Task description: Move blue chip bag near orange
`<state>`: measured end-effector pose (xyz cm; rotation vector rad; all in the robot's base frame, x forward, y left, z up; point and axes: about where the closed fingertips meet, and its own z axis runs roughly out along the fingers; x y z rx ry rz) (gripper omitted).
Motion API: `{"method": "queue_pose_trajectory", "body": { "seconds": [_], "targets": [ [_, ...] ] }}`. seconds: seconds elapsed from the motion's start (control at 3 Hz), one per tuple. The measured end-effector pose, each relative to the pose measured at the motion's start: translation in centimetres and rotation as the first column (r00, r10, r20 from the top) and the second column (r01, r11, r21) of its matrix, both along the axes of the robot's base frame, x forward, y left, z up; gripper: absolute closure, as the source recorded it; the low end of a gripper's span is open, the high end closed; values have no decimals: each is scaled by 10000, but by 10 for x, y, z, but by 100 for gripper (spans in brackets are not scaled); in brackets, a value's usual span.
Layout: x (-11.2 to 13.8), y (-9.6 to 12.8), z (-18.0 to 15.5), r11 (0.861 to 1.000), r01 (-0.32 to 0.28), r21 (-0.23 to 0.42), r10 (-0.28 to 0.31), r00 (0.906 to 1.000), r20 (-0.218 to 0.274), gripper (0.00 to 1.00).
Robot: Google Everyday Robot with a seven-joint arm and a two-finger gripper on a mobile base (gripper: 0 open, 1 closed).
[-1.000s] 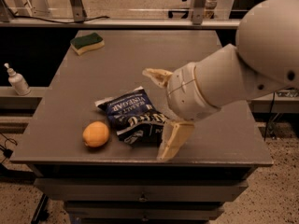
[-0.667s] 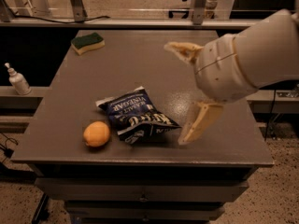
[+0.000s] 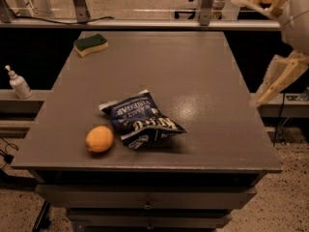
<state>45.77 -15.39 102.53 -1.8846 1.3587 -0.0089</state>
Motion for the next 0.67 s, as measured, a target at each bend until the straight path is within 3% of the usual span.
{"method": "queue_pose_trajectory", "body": {
  "seconds": [0.33, 0.67],
  "targets": [
    [0, -4, 28, 9999, 84, 58, -87, 9987, 503, 0],
    [0, -4, 28, 10000, 77, 57, -80, 9987, 506, 0]
  ]
}}
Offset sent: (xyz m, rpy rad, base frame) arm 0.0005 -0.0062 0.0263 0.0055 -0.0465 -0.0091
